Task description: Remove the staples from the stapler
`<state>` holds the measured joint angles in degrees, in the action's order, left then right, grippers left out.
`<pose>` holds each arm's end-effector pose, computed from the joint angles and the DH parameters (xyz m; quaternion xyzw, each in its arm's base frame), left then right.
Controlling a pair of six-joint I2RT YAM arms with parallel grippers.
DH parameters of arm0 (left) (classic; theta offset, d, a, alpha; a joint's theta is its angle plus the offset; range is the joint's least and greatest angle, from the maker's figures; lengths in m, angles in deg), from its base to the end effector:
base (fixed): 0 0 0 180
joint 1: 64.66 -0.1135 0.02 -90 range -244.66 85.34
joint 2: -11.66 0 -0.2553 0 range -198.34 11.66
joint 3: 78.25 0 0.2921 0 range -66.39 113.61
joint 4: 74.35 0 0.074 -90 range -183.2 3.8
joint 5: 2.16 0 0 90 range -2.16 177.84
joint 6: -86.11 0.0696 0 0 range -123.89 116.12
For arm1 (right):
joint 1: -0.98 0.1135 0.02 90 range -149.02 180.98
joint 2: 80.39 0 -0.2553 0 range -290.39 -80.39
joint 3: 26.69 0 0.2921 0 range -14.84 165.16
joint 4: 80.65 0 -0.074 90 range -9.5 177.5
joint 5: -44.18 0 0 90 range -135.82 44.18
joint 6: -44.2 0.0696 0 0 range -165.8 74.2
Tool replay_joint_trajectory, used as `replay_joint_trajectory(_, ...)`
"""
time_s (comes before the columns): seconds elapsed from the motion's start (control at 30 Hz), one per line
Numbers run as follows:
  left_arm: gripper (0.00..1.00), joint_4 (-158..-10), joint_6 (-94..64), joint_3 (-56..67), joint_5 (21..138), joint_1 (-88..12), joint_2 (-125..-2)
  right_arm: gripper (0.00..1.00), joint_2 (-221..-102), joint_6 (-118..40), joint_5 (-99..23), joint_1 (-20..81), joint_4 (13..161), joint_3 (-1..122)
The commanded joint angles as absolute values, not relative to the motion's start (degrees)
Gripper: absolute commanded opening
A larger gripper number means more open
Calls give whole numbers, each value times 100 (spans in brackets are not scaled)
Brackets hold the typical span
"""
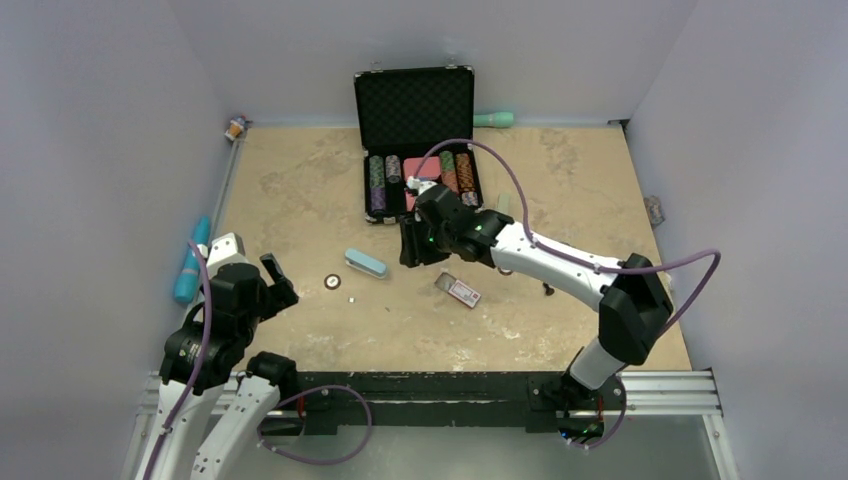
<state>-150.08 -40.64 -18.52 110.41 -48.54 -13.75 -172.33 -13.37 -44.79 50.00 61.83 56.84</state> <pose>0.1365 -0.0116 0.2963 -0.2393 0.8650 -0.0199 0.4407 0.2728 0.3160 0.2228 -0.1371 0.9167 0.2511 0.2789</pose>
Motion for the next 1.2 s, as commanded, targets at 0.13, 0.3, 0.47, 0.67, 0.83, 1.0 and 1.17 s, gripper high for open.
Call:
replay_joint_trajectory(0.13, 87, -14812, -3933, -1884, 11024, -4902, -1372, 48, -17742, -2936, -3824, 5490, 6486, 6511)
replay_joint_trajectory(0.3, 87, -14806, -3931, -1873, 11025, -4911, -1427, 48, -18400, -3390, -3734, 5577, 6064, 7206)
replay_joint_trajectory(0.47, 86, -14817, -3944, -1871, 11039, -4919, -1451, 44, -19141, -2922, -3808, 5600, 5475, 8141)
replay_joint_trajectory(0.67, 86, -14822, -3944, -1873, 11047, -4950, -1454, 41, -19840, -1546, -3645, 5613, 4994, 8883)
replay_joint_trajectory(0.83, 85, -14831, -3948, -1862, 11051, -4977, -1479, 44, -20040, -598, -3691, 5624, 4806, 8944)
replay_joint_trajectory(1.0, 84, -14830, -3948, -1864, 11051, -4992, -1479, 44, -20291, 45, -3355, 5690, 4937, 8931)
replay_joint_trajectory(1.17, 84, -14834, -3948, -1860, 11051, -5005, -1476, 44, -20388, 563, -3746, 5795, 4847, 9124)
